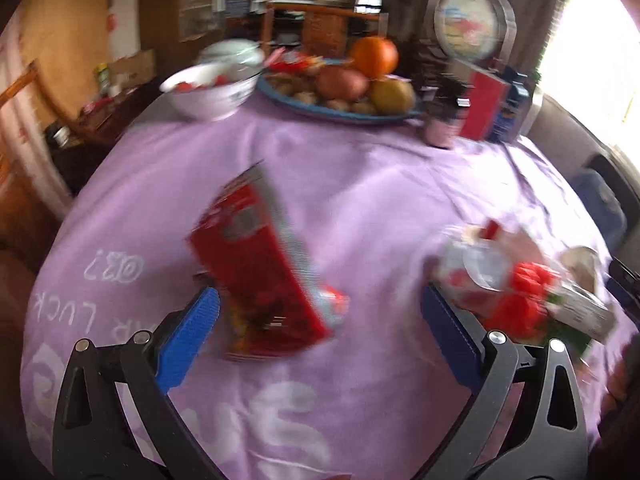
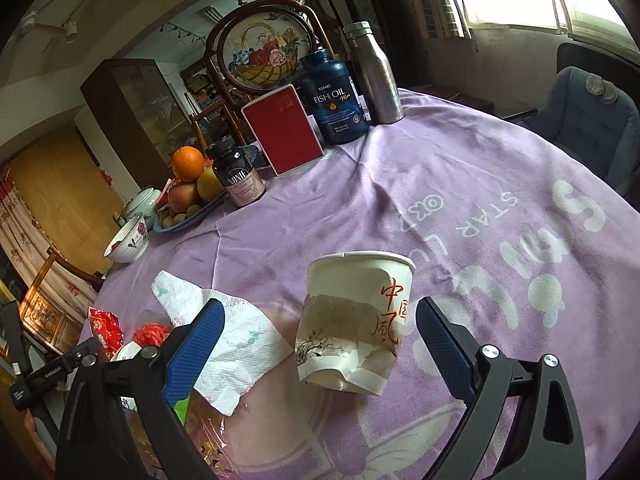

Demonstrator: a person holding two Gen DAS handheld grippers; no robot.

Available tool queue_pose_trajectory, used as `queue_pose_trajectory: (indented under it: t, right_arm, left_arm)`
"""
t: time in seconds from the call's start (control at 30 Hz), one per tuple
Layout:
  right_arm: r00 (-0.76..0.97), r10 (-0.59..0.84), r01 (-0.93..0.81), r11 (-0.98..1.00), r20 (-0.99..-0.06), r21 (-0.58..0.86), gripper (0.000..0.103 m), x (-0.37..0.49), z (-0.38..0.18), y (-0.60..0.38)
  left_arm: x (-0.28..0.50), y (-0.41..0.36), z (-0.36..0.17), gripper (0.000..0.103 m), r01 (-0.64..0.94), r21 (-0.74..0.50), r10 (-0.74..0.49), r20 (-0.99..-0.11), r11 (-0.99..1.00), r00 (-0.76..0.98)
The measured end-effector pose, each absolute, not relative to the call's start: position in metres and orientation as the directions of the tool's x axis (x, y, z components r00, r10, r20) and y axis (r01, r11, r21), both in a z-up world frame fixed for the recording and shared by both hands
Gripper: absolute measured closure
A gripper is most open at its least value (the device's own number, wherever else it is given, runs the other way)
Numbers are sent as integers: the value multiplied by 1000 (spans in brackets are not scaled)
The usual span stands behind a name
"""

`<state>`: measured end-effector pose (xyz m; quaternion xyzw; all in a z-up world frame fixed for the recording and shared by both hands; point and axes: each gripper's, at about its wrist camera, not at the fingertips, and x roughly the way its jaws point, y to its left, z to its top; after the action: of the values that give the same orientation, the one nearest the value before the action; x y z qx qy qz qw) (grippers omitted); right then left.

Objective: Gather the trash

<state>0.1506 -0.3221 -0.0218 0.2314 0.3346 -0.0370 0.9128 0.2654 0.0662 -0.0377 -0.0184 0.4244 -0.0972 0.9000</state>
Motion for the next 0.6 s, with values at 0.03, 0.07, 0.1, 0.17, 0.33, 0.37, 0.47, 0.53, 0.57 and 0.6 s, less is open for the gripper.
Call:
queue_pose_trajectory:
  t: [0.03,0.07,0.1,0.17,0.33,0.37,0.47,0.53,0.57,0.6]
  right_arm:
    - [772,86,222,892,-630,393,8,151,-22,-321]
    - [771,85,222,894,-632,391,8,151,-22,-321]
    - [769,85,220,895,-633,387,8,151,-22,-320]
    - [768,83,220,897,-635,384,8,152,-22,-320]
    - [762,85,223,897,-642,383,8,153,-23,-320]
    - [760,88,222,896,-644,384,8,153,-24,-320]
    - [760,86,222,897,-644,381,8,153,-24,-320]
    - [758,76,231,897,-647,377,8,153,-25,-322]
    - [756,75,238,894,-650,381,8,154,-26,-324]
    - [754,77,242,891,-652,385,8,154,-27,-325]
  left_arm:
    - [274,69,-46,7,142,-128,-189,-779,981,598]
    - [280,73,-52,7,133,-143,-194,-795,981,575]
    - [285,77,-58,7,122,-159,-200,-805,980,559]
    - [294,83,-67,7,96,-187,-210,-820,978,532]
    - [296,82,-71,26,98,-183,-206,-817,978,539]
    - [294,81,-70,30,97,-167,-193,-815,981,546]
    - [286,75,-67,37,120,-187,-222,-809,975,544]
    - [281,70,-63,40,138,-195,-239,-800,971,550]
    - [275,67,-58,40,152,-201,-252,-790,968,559]
    - [272,64,-54,40,165,-207,-264,-781,964,565]
